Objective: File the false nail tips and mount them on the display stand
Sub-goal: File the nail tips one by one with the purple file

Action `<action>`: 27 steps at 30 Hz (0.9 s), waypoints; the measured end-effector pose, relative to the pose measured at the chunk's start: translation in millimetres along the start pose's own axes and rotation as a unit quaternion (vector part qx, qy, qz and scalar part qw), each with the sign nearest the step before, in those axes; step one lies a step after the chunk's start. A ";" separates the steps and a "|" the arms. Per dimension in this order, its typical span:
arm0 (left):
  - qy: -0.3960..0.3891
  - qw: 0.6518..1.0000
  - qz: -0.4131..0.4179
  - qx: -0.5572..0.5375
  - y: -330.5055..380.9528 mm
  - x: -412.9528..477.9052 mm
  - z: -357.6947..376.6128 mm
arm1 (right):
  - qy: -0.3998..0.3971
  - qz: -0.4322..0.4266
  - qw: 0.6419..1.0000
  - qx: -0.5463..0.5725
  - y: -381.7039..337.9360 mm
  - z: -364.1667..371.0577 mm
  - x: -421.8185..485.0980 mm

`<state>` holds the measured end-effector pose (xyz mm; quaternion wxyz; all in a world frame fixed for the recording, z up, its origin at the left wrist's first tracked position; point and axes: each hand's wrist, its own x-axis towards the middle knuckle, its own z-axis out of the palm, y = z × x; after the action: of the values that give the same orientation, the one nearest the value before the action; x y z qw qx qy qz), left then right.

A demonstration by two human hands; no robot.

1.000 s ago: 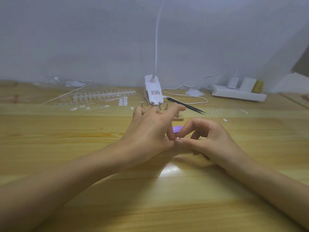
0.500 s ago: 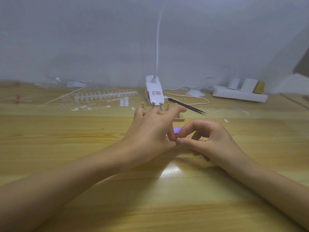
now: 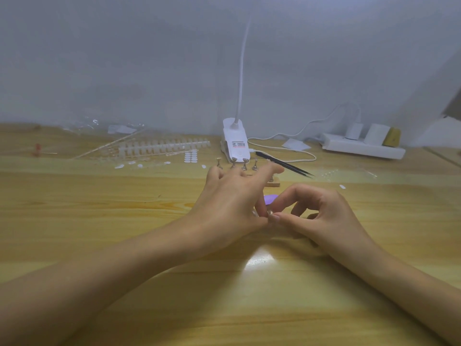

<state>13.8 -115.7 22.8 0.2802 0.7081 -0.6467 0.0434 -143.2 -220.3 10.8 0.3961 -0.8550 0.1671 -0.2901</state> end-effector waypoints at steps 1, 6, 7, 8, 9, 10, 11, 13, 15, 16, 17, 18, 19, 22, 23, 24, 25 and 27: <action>0.001 1.000 0.000 -0.001 0.3 -0.3 0.0 | 0.003 -0.004 1.000 -0.008 0.5 0.0 -0.2; -0.014 1.000 -0.005 0.000 1.6 -0.3 -0.9 | 0.025 -0.022 0.998 -0.049 -1.8 0.2 1.1; -0.017 1.000 -0.007 0.002 1.9 -0.1 -1.1 | 0.029 -0.024 0.998 -0.054 -3.2 -0.6 2.1; -0.023 1.000 -0.009 0.005 2.3 0.2 -1.6 | 0.035 -0.024 0.998 -0.055 -3.8 -2.6 3.4; -0.036 0.999 -0.009 0.008 2.6 0.9 -3.2 | 0.042 -0.016 0.998 -0.051 -3.6 -6.0 4.8; -0.060 0.998 -0.009 0.007 2.5 2.1 -7.7 | 0.046 -0.006 0.998 -0.049 -2.1 -11.0 6.3; -0.094 0.996 -0.010 -0.003 1.0 4.8 -15.7 | 0.040 0.007 0.998 -0.051 -0.4 -16.6 8.2; -0.166 0.985 -0.024 -0.044 -9.6 14.1 -38.2 | 0.000 0.011 0.994 -0.105 6.9 -28.7 9.7; -0.166 0.984 -0.040 -0.051 -32.4 24.5 -63.2 | -0.041 0.006 0.982 -0.183 14.5 -35.6 8.7; -0.140 0.988 -0.053 -0.027 -46.8 27.0 -73.4 | -0.054 0.013 0.976 -0.211 18.1 -38.8 8.3; -0.115 0.991 -0.070 0.009 -63.8 27.2 -79.7 | -0.065 0.022 0.971 -0.231 22.7 -43.0 8.6; -0.105 0.989 -0.086 0.055 -80.9 24.5 -82.1 | -0.080 0.036 0.966 -0.244 25.9 -48.8 10.4; -0.111 0.983 -0.099 0.104 -96.9 19.3 -81.2 | -0.097 0.048 0.962 -0.249 25.9 -54.8 13.4; -0.160 0.957 -0.121 0.208 -135.9 -3.4 -66.6 | -0.172 0.047 0.945 -0.275 5.0 -70.8 36.1; -0.160 0.956 -0.119 0.214 -145.0 -10.1 -62.3 | -0.167 0.024 0.945 -0.282 -4.7 -72.6 48.6; -0.153 0.958 -0.112 0.216 -152.2 -16.1 -58.7 | -0.154 -0.001 0.949 -0.275 -14.8 -70.1 64.1; -0.140 0.961 -0.099 0.216 -157.5 -20.9 -56.2 | -0.143 -0.026 0.955 -0.260 -22.0 -63.6 82.9; -0.110 0.967 -0.074 0.218 -163.0 -27.7 -54.0 | -0.148 -0.099 0.954 -0.242 -35.9 -37.5 120.7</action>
<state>178.9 -65.4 0.9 0.0482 0.7983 -0.5943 0.0847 -71.1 -281.7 101.9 0.1667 -0.9708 0.0866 -0.1491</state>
